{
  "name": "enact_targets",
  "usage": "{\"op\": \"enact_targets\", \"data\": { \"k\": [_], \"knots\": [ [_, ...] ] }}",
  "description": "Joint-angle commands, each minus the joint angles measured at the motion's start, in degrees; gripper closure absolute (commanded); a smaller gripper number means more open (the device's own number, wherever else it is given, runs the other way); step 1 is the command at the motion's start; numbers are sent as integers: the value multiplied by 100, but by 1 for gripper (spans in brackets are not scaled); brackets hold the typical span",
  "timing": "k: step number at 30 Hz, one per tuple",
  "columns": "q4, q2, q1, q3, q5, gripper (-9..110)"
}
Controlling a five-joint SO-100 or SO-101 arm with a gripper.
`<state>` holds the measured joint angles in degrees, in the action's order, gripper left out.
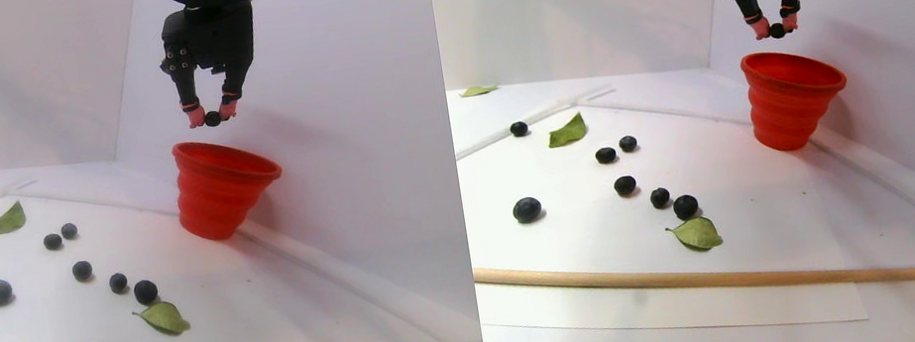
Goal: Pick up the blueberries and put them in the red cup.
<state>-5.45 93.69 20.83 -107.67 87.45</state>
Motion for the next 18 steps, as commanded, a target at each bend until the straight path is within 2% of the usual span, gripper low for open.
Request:
{"op": "enact_targets", "data": {
  "k": [1,8,18],
  "knots": [
    [114,211,404,483,18,90],
    [105,431,229,334,-9,89],
    [105,562,149,246,-44,80]
  ]
}}
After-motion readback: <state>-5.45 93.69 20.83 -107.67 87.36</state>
